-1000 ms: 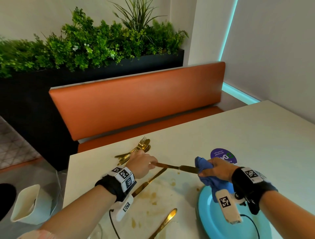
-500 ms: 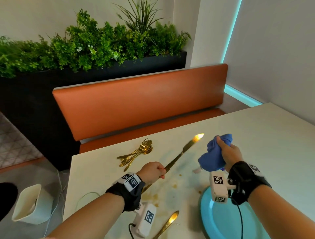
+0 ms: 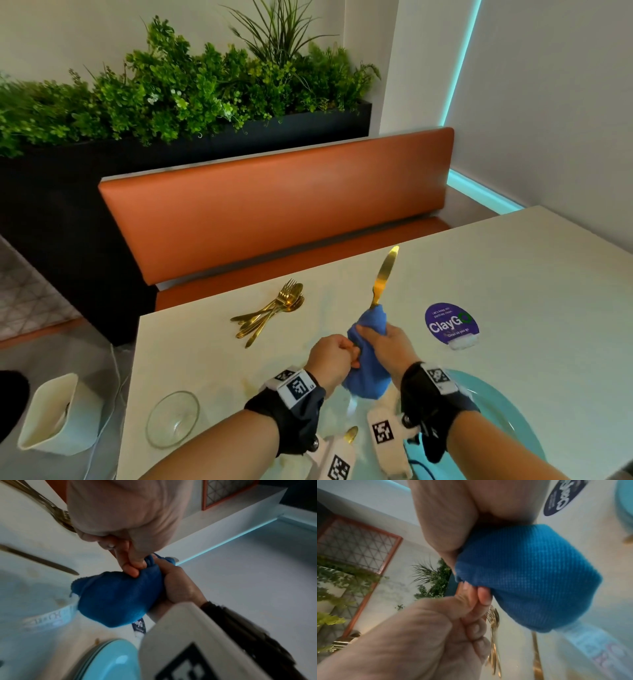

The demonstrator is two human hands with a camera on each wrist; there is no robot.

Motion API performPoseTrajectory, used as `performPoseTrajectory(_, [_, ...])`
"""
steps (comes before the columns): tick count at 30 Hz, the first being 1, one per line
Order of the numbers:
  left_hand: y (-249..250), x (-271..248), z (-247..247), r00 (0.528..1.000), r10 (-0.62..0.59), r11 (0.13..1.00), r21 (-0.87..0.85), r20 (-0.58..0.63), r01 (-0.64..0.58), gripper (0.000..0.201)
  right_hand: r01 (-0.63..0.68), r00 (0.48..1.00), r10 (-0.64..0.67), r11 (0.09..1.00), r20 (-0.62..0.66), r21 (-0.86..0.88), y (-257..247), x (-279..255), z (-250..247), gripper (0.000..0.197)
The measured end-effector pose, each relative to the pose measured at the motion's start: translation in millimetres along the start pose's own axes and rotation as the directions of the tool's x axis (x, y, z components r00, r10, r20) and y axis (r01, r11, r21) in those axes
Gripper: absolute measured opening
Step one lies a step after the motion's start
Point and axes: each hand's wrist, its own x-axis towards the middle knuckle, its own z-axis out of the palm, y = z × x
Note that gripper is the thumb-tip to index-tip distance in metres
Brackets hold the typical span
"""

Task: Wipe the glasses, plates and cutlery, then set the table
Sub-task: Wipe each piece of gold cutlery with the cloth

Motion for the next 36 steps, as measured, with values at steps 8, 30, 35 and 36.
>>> performPoseTrajectory(8, [-4.8, 23.7, -24.5, 0.998, -0.060, 0.881, 0.470, -0.008, 0.057, 0.028, 0.061, 0.988, -0.012, 0.946, 0.152, -0.318, 14.9, -4.7, -5.5, 0.030])
performPoseTrajectory(30, [0.7, 124.2, -90.2, 0.977, 0.063, 0.890, 0.455, -0.203, 0.037, 0.026, 0.182, 0.929, 0.053, 0.795, 0.365, -0.578, 12.9, 12.9, 24.3, 0.031])
performPoseTrajectory(35, [-25.8, 150.6, -100.6, 0.992, 0.099, 0.480, 0.877, -0.078, 0.021, 0.027, 0.131, 0.971, -0.009, 0.857, 0.238, -0.499, 7.1, 26.5, -4.2, 0.037])
performPoseTrajectory(36, [-30.9, 154.9, -98.2, 0.992, 0.103, 0.413, 0.910, -0.070, 0.021, 0.029, 0.116, 0.978, -0.017, 0.871, 0.206, -0.478, 7.2, 28.6, -9.6, 0.036])
